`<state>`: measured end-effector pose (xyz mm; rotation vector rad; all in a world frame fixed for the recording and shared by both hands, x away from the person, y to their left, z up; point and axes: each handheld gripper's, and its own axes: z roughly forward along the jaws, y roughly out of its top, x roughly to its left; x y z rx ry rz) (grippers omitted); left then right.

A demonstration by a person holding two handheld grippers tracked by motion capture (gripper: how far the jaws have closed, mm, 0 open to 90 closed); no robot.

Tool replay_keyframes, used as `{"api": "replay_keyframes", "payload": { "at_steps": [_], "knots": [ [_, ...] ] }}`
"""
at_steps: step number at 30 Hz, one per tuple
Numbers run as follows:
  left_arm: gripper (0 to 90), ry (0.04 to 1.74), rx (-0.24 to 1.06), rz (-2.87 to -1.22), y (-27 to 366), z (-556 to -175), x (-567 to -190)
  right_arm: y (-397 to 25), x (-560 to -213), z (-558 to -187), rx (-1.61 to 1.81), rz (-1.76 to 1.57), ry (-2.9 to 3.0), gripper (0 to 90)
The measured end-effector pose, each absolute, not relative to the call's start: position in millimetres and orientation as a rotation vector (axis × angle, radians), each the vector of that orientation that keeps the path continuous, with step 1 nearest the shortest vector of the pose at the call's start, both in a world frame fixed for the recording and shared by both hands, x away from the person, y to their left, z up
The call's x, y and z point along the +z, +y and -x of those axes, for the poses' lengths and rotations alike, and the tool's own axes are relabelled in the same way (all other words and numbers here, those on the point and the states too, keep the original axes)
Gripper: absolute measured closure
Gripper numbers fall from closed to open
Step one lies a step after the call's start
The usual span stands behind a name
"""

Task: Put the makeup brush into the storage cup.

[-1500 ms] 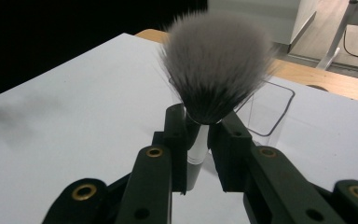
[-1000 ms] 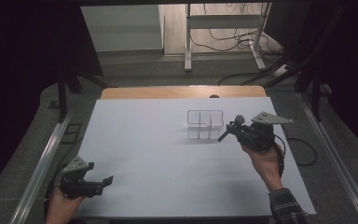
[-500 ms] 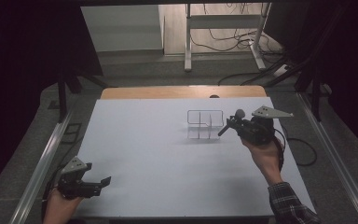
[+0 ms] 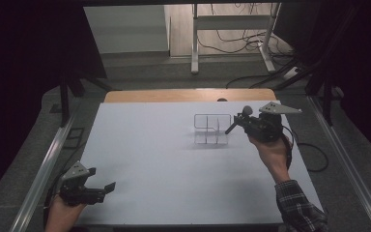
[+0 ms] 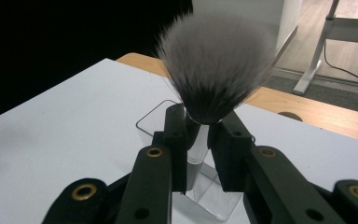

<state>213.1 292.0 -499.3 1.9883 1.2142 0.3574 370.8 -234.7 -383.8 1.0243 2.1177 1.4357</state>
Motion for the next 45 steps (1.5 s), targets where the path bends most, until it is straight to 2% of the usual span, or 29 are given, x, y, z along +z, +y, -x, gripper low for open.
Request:
{"api": "replay_keyframes", "payload": {
  "at_steps": [45],
  "knots": [
    [4.1, 1.191, 0.362, -1.998, 289, -213, -499, -229, -382, -419, 1.392, -1.060, 2.080, 76.3]
  ]
}}
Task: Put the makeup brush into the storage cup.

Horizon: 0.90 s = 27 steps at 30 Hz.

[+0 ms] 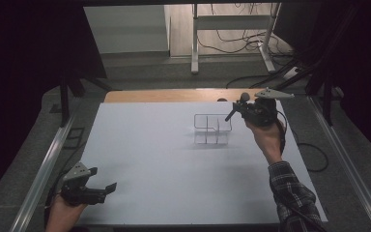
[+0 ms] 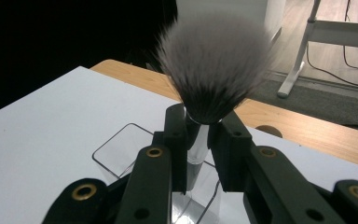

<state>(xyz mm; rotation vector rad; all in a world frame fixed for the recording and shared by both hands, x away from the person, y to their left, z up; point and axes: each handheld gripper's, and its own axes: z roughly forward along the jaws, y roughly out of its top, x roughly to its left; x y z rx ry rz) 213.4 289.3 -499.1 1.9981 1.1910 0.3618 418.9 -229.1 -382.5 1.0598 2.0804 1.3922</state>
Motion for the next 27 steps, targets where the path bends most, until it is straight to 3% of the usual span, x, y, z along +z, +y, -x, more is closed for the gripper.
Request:
{"api": "replay_keyframes", "payload": {
  "at_steps": [27],
  "knots": [
    [3.9, 1.182, 0.366, -2.012, 288, -213, -499, -223, -405, -422, 1.337, -1.062, 2.126, 76.2]
  ]
}}
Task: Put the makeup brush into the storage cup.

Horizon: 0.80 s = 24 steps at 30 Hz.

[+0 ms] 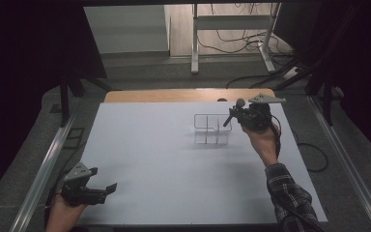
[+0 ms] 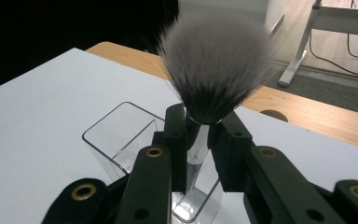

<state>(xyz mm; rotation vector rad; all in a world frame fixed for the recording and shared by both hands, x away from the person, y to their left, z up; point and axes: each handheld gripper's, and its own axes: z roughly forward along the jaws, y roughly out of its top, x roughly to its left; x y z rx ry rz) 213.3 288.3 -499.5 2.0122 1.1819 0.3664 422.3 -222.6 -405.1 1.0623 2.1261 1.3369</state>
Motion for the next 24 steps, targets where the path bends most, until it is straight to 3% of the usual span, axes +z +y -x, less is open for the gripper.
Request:
{"api": "replay_keyframes", "payload": {
  "at_steps": [24],
  "knots": [
    [3.9, 1.178, 0.364, -2.014, 288, -213, -500, -215, -424, -427, 1.282, -1.057, 2.163, 76.2]
  ]
}}
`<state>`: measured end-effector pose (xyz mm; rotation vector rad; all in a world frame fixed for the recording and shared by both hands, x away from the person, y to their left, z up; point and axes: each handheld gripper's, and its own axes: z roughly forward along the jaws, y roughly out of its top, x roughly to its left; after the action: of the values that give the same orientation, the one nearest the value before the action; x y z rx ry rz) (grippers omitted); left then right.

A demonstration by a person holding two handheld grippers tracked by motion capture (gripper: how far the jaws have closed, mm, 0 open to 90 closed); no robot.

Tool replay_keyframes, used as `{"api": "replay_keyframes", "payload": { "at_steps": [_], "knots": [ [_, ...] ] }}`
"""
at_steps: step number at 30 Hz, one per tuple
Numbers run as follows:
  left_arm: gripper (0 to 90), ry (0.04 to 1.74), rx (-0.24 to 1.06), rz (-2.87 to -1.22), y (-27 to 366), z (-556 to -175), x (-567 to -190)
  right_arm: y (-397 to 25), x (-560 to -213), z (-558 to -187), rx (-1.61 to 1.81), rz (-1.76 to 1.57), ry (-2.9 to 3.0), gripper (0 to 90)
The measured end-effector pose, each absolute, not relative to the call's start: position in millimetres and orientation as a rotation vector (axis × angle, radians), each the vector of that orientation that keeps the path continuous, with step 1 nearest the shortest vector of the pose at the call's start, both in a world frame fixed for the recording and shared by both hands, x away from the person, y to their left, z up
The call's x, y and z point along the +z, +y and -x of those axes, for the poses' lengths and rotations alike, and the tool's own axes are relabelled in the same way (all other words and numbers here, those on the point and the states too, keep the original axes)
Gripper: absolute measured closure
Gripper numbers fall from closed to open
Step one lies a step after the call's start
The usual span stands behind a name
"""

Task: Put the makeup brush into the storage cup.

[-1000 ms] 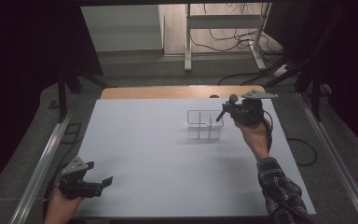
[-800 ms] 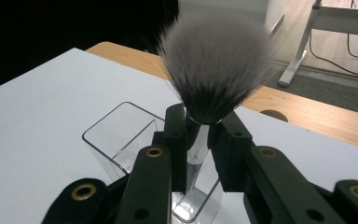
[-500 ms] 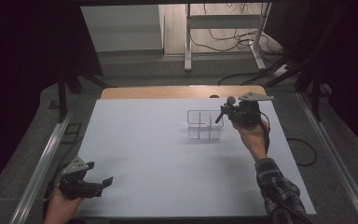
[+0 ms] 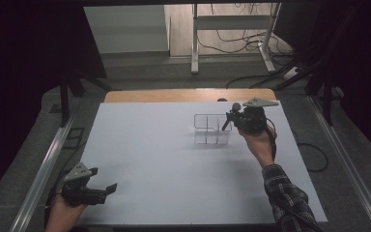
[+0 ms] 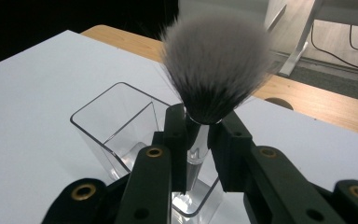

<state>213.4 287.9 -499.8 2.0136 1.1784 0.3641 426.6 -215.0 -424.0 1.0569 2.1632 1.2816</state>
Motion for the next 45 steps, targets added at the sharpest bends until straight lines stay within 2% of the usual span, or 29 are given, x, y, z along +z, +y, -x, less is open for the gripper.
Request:
{"api": "replay_keyframes", "payload": {
  "at_steps": [41, 43, 44, 45],
  "knots": [
    [4.1, 1.174, 0.355, -2.028, 286, -214, -501, -205, -454, -434, 1.185, -1.055, 2.247, 75.6],
    [4.1, 1.173, 0.356, -2.027, 287, -214, -500, -204, -454, -434, 1.189, -1.057, 2.246, 74.8],
    [4.1, 1.174, 0.356, -2.026, 287, -214, -500, -204, -453, -434, 1.202, -1.060, 2.242, 69.0],
    [4.1, 1.172, 0.358, -2.028, 287, -214, -500, -204, -453, -434, 1.202, -1.060, 2.242, 69.0]
  ]
}}
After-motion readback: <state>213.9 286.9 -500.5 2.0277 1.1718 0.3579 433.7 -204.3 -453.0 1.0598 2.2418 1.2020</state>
